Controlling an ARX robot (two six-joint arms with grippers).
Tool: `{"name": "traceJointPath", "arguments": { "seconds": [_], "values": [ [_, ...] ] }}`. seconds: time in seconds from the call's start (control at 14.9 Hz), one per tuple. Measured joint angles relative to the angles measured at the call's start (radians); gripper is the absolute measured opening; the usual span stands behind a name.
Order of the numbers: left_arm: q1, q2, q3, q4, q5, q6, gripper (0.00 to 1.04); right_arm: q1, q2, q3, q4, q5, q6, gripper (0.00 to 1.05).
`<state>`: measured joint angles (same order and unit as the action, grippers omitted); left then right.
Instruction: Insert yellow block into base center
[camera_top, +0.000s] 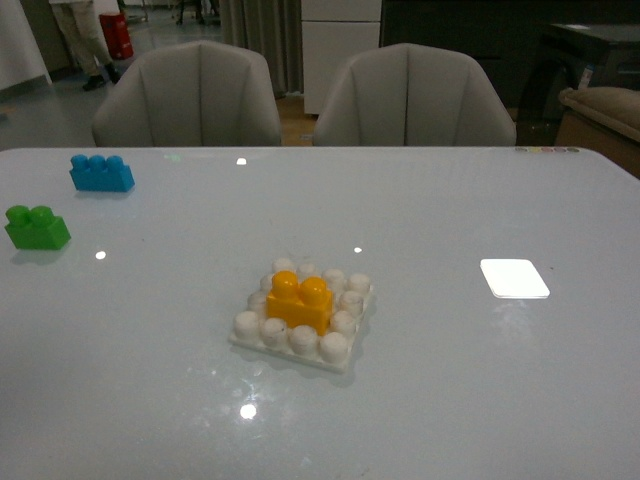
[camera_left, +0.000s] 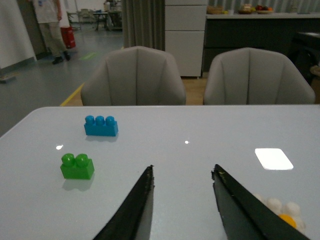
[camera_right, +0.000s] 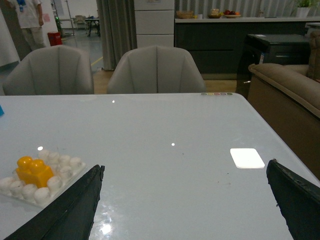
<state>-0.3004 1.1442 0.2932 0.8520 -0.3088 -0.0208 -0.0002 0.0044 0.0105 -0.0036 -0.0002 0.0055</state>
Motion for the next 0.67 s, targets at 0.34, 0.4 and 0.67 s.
{"name": "traceJointPath", "arguments": {
  "seconds": [0.34,0.4,0.67],
  "values": [
    [0.076,-0.124,-0.101,-0.037,0.082,0.003,0.04,0.000,0.000,0.000,0.000,0.000,0.000,0.98],
    [0.103,-0.175,-0.128,-0.053,0.106,0.005,0.02,0.000,0.000,0.000,0.000,0.000,0.000,0.98],
    [0.174,-0.346,-0.204,-0.149,0.180,0.006,0.02,0.000,0.000,0.000,0.000,0.000,0.000,0.98]
  ]
}}
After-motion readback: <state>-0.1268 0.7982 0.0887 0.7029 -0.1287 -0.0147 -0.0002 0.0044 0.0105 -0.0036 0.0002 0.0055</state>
